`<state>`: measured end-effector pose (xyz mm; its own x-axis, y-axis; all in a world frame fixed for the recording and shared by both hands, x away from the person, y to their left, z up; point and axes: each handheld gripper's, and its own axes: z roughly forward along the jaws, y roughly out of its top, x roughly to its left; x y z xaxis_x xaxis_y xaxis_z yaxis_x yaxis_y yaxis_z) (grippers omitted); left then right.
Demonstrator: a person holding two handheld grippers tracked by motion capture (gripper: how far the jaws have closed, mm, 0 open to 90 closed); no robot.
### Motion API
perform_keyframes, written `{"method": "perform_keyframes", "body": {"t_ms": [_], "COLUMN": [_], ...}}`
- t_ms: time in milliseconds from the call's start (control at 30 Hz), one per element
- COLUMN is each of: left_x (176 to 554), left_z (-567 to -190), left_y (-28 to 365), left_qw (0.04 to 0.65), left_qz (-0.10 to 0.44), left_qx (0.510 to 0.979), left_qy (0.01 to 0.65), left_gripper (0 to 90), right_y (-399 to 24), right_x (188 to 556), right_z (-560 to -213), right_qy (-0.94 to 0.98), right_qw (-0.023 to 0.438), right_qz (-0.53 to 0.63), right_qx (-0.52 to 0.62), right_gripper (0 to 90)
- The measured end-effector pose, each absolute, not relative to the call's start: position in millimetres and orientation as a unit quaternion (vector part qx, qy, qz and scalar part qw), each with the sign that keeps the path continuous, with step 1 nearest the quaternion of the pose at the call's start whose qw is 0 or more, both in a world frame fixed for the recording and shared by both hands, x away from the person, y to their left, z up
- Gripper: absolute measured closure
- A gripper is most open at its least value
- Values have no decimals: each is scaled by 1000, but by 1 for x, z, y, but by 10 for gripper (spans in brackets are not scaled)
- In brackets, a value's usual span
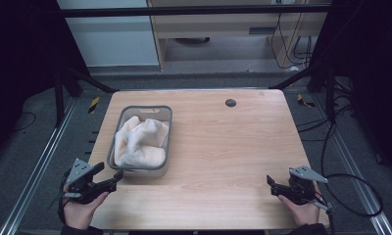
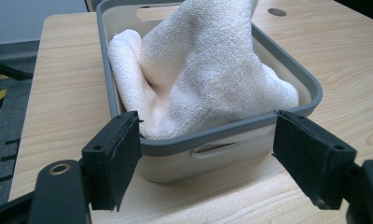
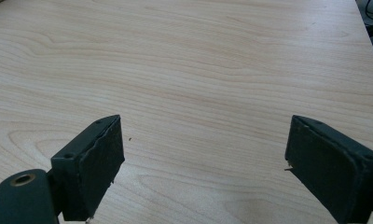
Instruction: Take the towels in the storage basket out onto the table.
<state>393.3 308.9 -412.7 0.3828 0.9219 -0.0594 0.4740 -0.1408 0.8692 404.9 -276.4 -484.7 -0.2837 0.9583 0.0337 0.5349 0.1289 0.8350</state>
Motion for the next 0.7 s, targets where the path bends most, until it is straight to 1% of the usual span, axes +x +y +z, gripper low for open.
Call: {"method": "perform_keyframes", "body": {"t_ms": [133, 700], "left_x": [396, 414], "left_z": [-411, -383], "left_y": [309, 303], "left_qw": [430, 426], "left_qz": [255, 263], "left_qx": [712, 719], "left_qy": [492, 483], "left_gripper": [226, 210], "right_y": [-277, -277], "right_x": [405, 406], "right_z": [-484, -486], "right_qy": [698, 701], "right_qw": [273, 273], "right_qz": [390, 386], "right_qx": [535, 535], "right_gripper": [114, 109]}}
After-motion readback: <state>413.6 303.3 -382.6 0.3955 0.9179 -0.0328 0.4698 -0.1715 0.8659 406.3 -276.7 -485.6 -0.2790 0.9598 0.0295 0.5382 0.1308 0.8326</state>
